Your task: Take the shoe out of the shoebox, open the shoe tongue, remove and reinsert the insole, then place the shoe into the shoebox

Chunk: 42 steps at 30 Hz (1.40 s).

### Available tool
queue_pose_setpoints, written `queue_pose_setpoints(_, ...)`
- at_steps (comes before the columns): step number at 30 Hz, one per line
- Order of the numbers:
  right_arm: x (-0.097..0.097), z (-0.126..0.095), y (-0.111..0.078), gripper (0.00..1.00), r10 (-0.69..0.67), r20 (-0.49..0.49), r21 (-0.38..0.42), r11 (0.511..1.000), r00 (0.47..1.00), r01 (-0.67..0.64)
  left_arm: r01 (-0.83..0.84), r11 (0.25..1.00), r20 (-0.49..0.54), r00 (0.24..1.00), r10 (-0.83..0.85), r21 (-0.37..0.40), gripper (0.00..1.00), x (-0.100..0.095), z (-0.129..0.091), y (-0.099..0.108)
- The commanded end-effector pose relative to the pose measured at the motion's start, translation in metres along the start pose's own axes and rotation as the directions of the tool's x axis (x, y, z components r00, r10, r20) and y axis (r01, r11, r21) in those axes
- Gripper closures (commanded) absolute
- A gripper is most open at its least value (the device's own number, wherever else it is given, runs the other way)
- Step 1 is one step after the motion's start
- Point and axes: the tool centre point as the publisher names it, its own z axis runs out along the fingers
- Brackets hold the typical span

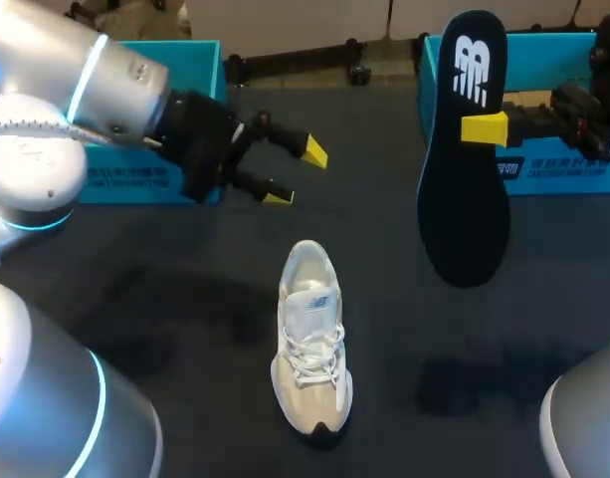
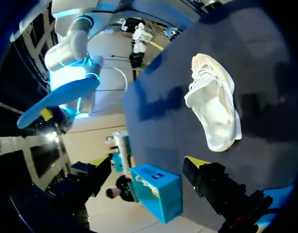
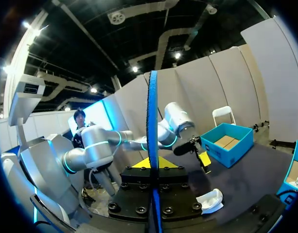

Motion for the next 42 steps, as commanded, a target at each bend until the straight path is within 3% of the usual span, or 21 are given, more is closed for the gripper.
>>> queue_pose_setpoints(1, -0.002, 0.002, 0.001, 1.00, 0.001, -0.001, 0.003, 1.000, 1.000, -0.001, -0.005, 1.000, 0.190, 0.982, 0.004, 0.002, 0.00, 0.005, 0.002, 0.002)
queue_pose_setpoints(5, -0.002, 0.002, 0.001, 1.00, 0.001, -0.001, 0.003, 1.000, 1.000, -0.001, -0.005, 1.000, 0.190, 0.982, 0.004, 0.002, 0.00, 0.005, 0.002, 0.002)
queue_pose_setpoints(11, -0.002, 0.002, 0.001, 1.00, 0.001, -0.001, 0.003, 1.000, 1.000, -0.001, 0.008, 0.998, 0.279, 0.960, 0.012, -0.069, 0.00, -0.005, -0.008, 0.003)
queue_pose_setpoints(18, -0.048, 0.010, 0.008, 1.00, 0.198, -0.076, 0.105, 0.976, 0.977, -0.190, -0.014, 0.995, 0.335, 0.941, 0.047, -0.099, 0.00, -0.017, -0.018, 0.005)
queue_pose_setpoints(23, -0.079, 0.017, 0.013, 1.00, 0.244, -0.113, 0.122, 0.965, 0.963, -0.230, -0.013, 0.991, 0.362, 0.930, 0.060, -0.133, 0.00, -0.016, -0.023, 0.008)
queue_pose_setpoints(27, -0.117, 0.030, 0.011, 1.00, 0.316, -0.152, 0.102, 0.947, 0.936, -0.303, -0.012, 0.992, 0.402, 0.914, 0.060, -0.122, 0.00, -0.015, -0.030, 0.011)
queue_pose_setpoints(42, -0.119, 0.031, 0.010, 1.00, 0.321, -0.155, 0.098, 0.946, 0.934, -0.309, -0.009, 0.993, 0.407, 0.912, 0.057, -0.119, 0.00, -0.015, -0.031, 0.011)
